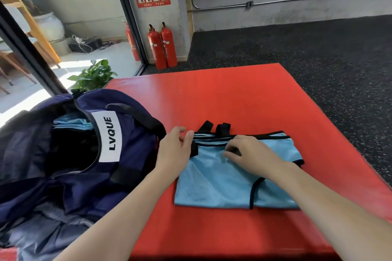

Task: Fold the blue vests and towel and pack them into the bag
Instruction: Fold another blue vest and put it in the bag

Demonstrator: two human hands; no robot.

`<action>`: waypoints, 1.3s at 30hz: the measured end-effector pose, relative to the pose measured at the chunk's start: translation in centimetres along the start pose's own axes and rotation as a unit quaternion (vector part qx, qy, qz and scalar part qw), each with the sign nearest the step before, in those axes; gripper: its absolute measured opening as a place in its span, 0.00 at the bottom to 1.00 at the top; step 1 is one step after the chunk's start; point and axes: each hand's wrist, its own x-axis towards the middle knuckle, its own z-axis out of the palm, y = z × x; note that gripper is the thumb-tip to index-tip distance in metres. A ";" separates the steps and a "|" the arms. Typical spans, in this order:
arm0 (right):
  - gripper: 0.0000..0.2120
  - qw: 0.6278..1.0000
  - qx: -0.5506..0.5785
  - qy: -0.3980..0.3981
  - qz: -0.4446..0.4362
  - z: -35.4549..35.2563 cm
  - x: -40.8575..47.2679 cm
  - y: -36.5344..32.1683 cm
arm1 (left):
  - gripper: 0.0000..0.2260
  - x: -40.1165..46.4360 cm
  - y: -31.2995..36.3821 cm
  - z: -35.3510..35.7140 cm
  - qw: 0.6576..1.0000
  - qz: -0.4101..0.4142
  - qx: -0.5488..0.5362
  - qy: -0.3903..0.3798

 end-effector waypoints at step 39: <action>0.28 0.901 0.409 0.056 0.132 -1.0 5.2 0.0 | 0.40 -3.2 0.2 6.6 0.924 0.153 0.325 -0.130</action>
